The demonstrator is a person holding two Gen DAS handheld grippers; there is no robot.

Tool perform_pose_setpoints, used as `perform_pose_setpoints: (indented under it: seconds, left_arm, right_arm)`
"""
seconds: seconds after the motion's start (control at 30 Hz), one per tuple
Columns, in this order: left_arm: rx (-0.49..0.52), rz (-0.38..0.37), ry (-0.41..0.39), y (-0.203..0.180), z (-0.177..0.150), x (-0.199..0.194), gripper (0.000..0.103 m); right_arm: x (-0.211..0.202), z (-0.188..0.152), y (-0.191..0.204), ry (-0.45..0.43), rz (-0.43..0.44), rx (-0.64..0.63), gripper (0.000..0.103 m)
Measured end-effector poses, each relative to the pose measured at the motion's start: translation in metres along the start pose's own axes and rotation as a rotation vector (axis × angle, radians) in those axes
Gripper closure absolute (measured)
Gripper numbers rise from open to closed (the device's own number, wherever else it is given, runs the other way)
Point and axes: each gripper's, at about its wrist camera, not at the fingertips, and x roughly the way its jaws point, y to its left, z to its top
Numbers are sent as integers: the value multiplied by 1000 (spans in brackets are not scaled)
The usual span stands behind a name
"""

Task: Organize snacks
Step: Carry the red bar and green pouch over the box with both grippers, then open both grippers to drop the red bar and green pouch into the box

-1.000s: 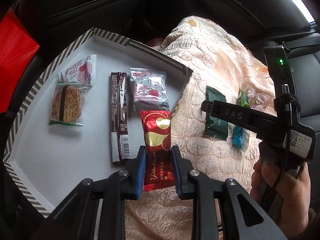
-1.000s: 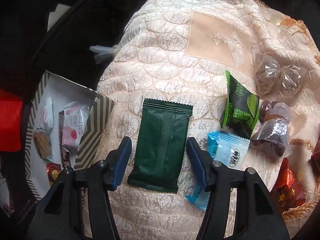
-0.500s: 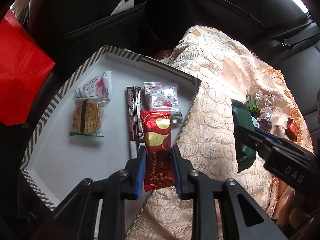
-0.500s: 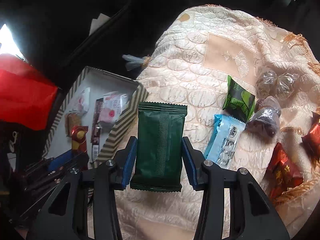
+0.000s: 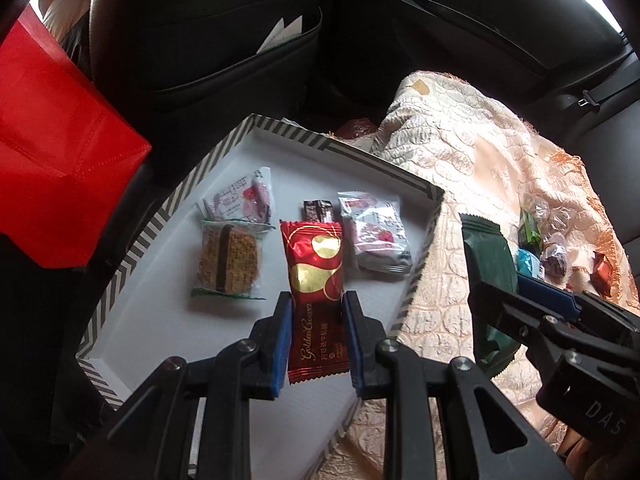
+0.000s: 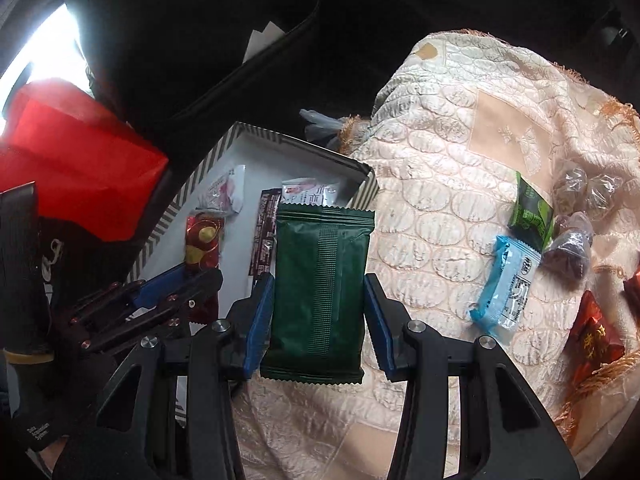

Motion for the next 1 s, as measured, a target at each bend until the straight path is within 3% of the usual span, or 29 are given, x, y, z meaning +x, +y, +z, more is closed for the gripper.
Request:
perform_pose_setpoints:
  seconds: [0.33, 1.0]
  left_arm:
    - [-49, 59, 24, 43, 12, 20, 76]
    - [-99, 83, 73, 64, 10, 54, 76]
  right_arm:
    - [23, 19, 26, 4, 26, -26, 59]
    - [87, 33, 60, 84, 8, -63, 59]
